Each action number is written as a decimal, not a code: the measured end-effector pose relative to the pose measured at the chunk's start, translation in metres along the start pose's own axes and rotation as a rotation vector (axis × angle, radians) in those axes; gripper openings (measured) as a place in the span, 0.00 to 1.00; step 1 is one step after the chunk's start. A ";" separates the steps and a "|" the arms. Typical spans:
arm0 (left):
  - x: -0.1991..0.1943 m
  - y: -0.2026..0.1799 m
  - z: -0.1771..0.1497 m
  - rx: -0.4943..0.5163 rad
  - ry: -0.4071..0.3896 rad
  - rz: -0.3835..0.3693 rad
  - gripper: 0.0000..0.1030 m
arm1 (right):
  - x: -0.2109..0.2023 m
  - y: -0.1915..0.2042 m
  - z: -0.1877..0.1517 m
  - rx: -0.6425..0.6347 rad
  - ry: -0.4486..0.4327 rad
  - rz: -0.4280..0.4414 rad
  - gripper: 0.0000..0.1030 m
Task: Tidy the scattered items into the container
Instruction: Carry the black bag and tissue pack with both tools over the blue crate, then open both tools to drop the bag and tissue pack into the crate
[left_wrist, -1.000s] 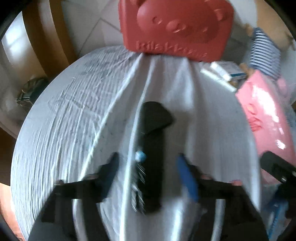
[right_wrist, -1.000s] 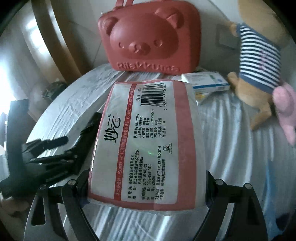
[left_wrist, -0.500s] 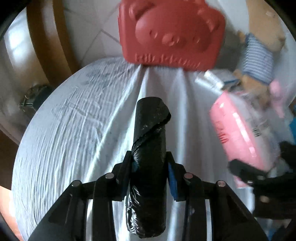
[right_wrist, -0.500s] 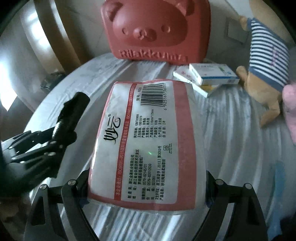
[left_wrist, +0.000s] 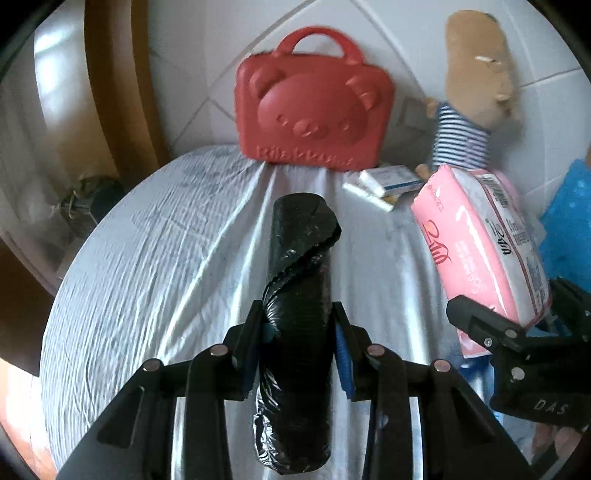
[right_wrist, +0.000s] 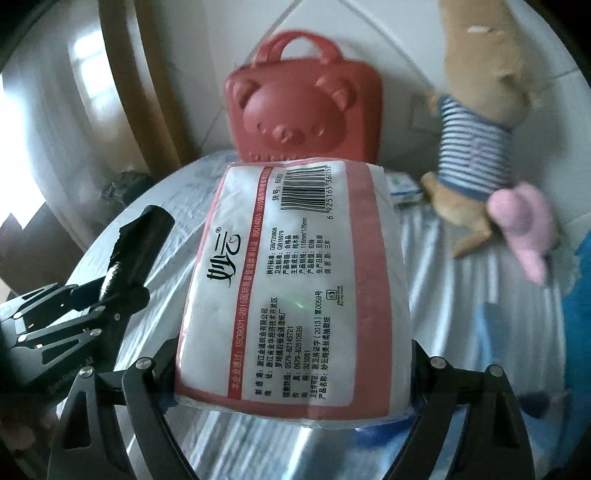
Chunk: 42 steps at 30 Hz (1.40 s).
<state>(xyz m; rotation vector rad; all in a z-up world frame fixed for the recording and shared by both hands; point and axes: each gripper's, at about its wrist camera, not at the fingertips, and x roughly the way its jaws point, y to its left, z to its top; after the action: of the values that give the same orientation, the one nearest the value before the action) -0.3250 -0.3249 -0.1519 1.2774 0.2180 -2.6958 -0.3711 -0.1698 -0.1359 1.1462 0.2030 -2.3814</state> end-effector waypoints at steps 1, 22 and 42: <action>-0.008 -0.006 0.000 0.005 -0.009 -0.008 0.33 | -0.012 -0.004 -0.001 0.002 -0.014 -0.009 0.87; -0.136 -0.218 0.003 0.258 -0.203 -0.254 0.33 | -0.268 -0.141 -0.070 0.105 -0.279 -0.266 0.87; -0.205 -0.623 0.002 0.501 -0.204 -0.564 0.33 | -0.445 -0.428 -0.127 0.243 -0.240 -0.606 0.87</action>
<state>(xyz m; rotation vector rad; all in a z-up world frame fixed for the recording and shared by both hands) -0.3214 0.2989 0.0499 1.1636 -0.1632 -3.5056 -0.2547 0.4063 0.0927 0.9838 0.2048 -3.1269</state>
